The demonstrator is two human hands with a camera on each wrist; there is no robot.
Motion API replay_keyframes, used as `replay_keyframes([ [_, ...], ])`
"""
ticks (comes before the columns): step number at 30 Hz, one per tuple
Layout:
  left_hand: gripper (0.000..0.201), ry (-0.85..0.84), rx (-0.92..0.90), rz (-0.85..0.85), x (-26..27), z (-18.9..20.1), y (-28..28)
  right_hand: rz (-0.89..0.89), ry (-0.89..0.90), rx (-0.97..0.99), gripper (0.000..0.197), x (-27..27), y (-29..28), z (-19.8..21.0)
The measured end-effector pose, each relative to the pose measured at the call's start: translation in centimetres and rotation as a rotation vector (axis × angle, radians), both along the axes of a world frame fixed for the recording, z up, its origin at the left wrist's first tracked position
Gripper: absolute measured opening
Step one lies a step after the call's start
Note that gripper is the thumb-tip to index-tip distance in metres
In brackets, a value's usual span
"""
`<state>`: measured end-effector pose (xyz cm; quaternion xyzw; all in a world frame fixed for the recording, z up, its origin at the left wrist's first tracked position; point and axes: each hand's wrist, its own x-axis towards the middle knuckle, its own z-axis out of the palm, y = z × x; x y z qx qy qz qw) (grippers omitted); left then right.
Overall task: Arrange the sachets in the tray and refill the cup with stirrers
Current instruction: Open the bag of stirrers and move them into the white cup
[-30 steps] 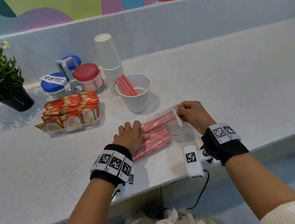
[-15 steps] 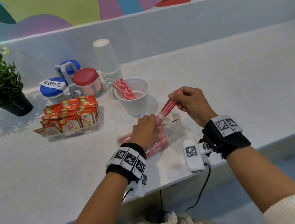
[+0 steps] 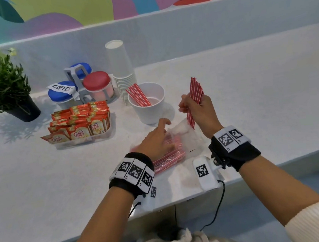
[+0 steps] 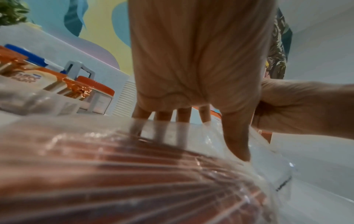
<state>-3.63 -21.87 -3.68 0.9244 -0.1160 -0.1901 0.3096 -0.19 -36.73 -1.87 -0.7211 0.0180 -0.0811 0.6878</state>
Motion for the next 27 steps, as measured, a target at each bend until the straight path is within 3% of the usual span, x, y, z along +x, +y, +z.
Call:
replay_keyframes([
  [7, 0.068, 0.061, 0.224, -0.071, 0.3, -0.8, 0.3, -0.017, -0.02, -0.088, 0.027, -0.9, 0.1, -3.0],
  [13, 0.068, 0.067, 0.219, -0.073, 0.8, -1.1, 0.4, -0.052, 0.012, -0.092, 0.03, -0.7, -0.1, -4.0],
  [17, 0.059, 0.031, 0.103, -0.064, 1.4, 0.7, 0.7, -0.05, -0.04, -0.055, 0.034, 0.1, 0.1, -1.9],
  [21, 0.047, -0.108, -0.016, 0.009, 3.1, 4.0, 1.8, -0.024, -0.136, -0.001, 0.035, 1.8, 1.2, 1.9],
  [27, 0.025, -0.279, -0.177, 0.242, 6.8, 7.8, 4.7, 0.025, -0.247, 0.04, 0.042, 4.9, 4.8, 6.6],
])
